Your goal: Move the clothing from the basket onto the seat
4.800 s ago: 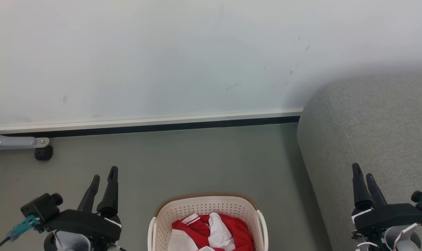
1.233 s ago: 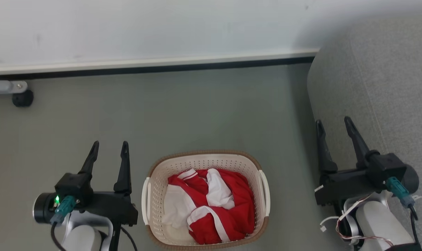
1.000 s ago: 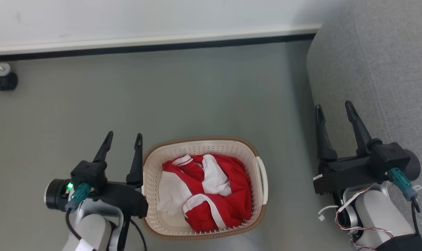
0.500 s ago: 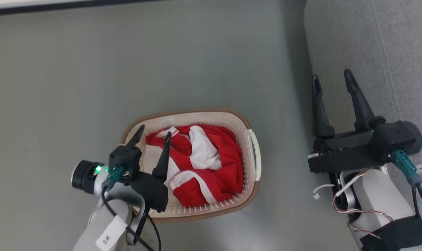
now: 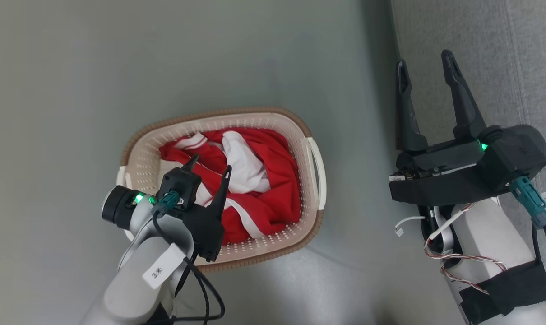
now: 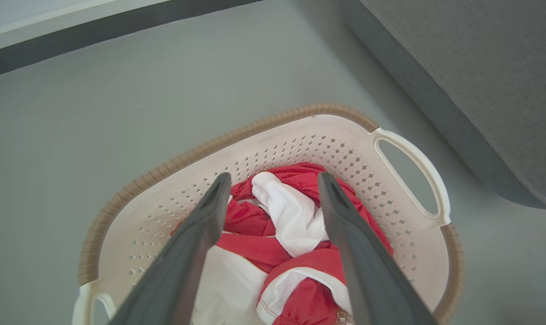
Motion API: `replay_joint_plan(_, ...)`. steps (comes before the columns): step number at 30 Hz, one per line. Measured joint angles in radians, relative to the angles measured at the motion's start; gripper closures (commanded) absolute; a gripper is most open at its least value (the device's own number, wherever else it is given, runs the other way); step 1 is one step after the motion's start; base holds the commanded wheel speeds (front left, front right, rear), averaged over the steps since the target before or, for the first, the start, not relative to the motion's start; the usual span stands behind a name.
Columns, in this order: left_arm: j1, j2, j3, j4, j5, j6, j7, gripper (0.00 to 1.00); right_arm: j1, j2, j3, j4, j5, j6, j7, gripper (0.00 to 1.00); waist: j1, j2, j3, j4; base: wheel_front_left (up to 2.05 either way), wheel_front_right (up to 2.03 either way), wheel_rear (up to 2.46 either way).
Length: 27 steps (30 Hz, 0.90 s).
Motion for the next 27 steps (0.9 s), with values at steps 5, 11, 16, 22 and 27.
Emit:
replay_joint_plan(5,-0.031,-0.015,-0.005,0.065,0.000,-0.010,0.020,0.00,-0.016,0.007,0.005,-0.014,-0.007,0.001,0.000,0.00,0.0000,0.0000,0.046,-0.020,0.00,0.00,0.00)
replay_joint_plan(11,-0.065,-0.026,-0.018,0.142,0.000,-0.021,0.045,0.00,-0.026,0.010,0.006,-0.023,-0.014,0.001,0.000,0.00,0.0000,0.0000,0.091,-0.044,0.00,0.00,0.00)
replay_joint_plan(16,-0.089,-0.041,-0.037,0.209,0.000,-0.036,0.072,0.00,-0.036,0.015,0.006,-0.034,-0.027,0.001,0.000,0.00,0.0000,-0.0001,0.127,-0.059,0.00,0.00,0.00)
replay_joint_plan(22,-0.110,-0.049,-0.039,0.268,-0.002,-0.047,0.100,0.00,-0.040,0.024,0.011,-0.046,-0.028,0.001,0.000,0.00,-0.0001,-0.0001,0.155,-0.062,0.00,0.00,0.00)
replay_joint_plan(27,-0.142,-0.049,-0.036,0.317,-0.012,-0.054,0.125,0.00,-0.041,0.029,0.020,-0.061,-0.035,0.001,0.000,0.00,-0.0001,-0.0001,0.183,-0.066,0.00,0.00,0.00)
